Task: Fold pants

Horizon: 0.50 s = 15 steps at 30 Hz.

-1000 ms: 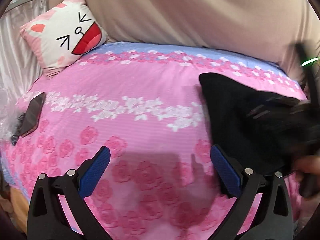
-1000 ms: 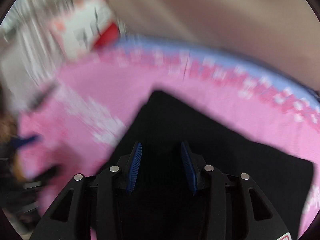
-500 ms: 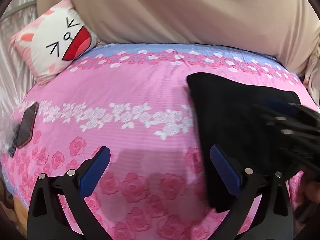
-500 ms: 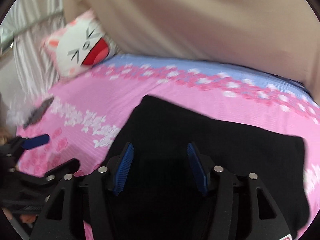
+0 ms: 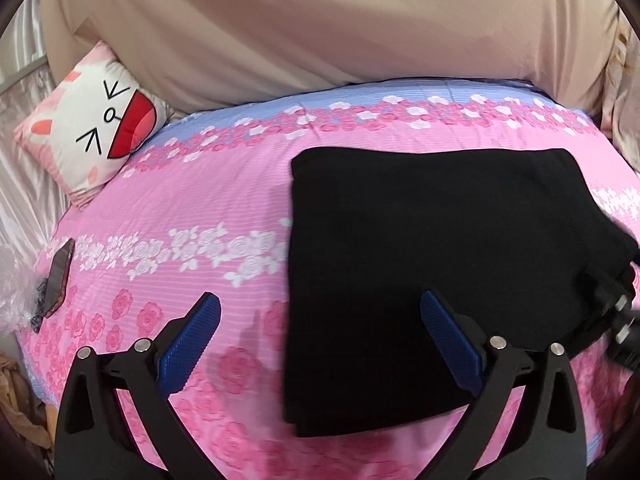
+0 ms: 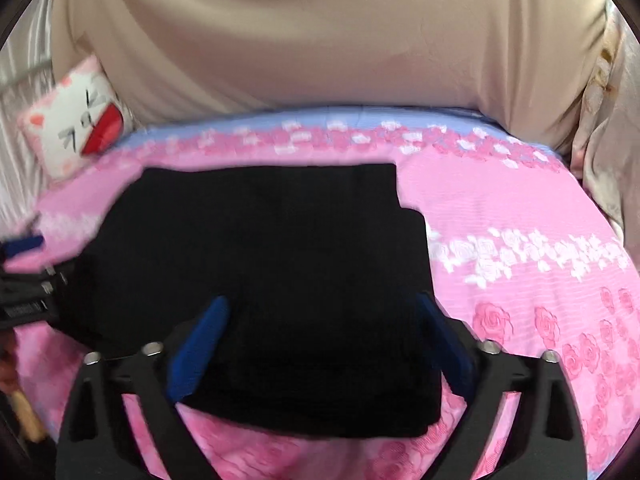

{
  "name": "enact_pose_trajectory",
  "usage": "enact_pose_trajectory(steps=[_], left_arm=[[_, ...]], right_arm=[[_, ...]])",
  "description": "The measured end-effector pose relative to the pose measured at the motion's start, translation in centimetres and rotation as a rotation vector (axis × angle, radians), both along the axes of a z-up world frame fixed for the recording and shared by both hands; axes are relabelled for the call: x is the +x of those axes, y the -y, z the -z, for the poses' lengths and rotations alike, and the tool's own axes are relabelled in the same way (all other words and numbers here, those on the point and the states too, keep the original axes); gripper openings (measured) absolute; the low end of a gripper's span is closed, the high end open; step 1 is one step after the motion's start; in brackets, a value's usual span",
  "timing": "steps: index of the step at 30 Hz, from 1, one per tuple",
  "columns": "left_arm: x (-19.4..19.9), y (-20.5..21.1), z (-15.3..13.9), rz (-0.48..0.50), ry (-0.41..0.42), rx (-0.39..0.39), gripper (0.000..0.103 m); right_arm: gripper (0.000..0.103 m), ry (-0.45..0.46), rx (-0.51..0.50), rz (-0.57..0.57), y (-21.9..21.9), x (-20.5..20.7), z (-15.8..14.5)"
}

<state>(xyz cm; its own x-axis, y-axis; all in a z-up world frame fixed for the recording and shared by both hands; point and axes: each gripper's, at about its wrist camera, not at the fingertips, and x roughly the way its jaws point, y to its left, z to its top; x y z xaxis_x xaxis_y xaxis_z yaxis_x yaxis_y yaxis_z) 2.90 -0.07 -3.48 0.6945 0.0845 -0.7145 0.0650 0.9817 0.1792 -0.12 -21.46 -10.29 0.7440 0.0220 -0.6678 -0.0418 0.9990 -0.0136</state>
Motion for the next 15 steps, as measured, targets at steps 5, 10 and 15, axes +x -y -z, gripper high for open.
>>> enact_pose_trajectory(steps=[5,10,15], left_arm=[[-0.1,3.2,0.1,-0.004,0.010,0.031,0.098],[-0.6,3.9,0.3,-0.018,0.037,0.035,0.098],[-0.7,2.5,1.2,-0.001,-0.013,-0.097,0.098]], right_arm=[[0.098,-0.051,0.125,-0.024,1.7,0.9,0.6],[0.098,-0.029,0.151,-0.037,1.9,0.4,0.4],[0.098,0.010,0.228,-0.049,3.2,-1.3,0.1]])
